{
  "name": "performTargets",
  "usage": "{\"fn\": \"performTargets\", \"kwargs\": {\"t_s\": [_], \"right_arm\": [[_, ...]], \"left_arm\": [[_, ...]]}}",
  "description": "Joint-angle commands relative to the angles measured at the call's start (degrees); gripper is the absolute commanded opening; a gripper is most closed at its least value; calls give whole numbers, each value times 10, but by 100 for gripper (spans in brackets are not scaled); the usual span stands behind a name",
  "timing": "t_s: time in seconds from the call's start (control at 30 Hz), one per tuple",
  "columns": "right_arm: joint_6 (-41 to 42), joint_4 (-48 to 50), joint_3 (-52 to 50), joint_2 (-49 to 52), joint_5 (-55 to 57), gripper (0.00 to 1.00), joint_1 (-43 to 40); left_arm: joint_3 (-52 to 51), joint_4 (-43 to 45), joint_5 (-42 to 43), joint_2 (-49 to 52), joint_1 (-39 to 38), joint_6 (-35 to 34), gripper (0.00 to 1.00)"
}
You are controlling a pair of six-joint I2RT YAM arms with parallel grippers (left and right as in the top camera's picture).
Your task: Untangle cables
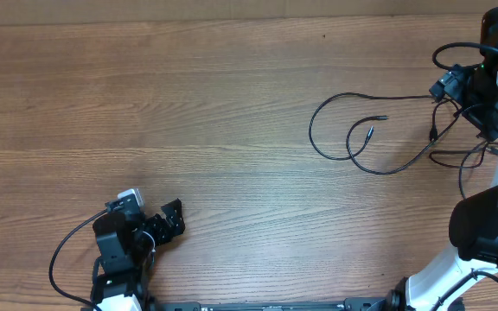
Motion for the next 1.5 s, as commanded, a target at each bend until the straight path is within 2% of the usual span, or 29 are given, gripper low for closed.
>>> {"fn": "performTargets", "kwargs": {"t_s": [0.0,0.37,0.57,0.77,1.47], "right_arm": [[2,3,-1,-18,-3,100,0],[2,3,-1,-18,-3,100,0],[2,3,-1,-18,-3,100,0],[2,3,-1,-18,-3,100,0],[2,3,-1,-18,-3,100,0]], "left_arm": [[-21,-14,0,-15,-4,10,99],[-21,-15,0,-114,-12,66,100],[-21,-16,-10,-163,-69,123,100],[-21,-17,-20,-232,-101,147,100],[-21,-19,-30,-437,-110,155,100]]}}
